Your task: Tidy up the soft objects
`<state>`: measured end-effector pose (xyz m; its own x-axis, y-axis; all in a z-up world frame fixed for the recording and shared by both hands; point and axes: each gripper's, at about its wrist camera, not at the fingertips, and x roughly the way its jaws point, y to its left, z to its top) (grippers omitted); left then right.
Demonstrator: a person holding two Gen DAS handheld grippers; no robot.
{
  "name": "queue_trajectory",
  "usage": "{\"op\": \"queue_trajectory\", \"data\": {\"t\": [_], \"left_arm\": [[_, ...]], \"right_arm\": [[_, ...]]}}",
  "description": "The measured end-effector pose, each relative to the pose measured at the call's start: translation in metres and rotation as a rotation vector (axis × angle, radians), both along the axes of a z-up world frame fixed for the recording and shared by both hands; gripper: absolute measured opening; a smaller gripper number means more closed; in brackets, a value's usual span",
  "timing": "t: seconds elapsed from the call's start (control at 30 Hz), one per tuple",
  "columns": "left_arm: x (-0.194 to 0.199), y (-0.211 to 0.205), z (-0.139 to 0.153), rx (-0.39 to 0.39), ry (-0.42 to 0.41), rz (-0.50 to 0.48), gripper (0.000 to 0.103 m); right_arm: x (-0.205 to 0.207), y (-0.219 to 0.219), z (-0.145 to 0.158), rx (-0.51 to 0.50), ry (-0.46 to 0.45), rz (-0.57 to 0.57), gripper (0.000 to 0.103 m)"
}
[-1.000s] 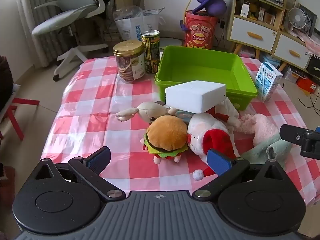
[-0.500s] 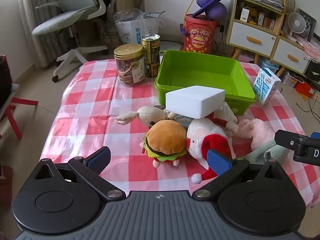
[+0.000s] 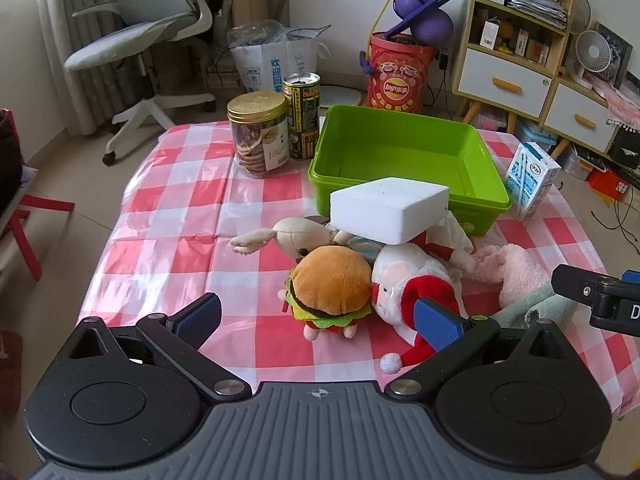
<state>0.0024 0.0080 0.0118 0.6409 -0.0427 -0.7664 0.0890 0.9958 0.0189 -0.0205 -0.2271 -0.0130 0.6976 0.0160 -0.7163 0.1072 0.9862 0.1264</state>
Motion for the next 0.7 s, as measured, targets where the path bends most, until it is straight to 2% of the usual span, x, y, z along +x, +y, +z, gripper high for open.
{"op": "queue_trajectory", "data": {"t": [0.7], "left_arm": [[0.0042,0.0009,0.0013,-0.026,-0.085,-0.056,0.098]], "right_arm": [[0.0024,-0.0068,-0.0024,-0.012,-0.007,-0.024,0.080]]}}
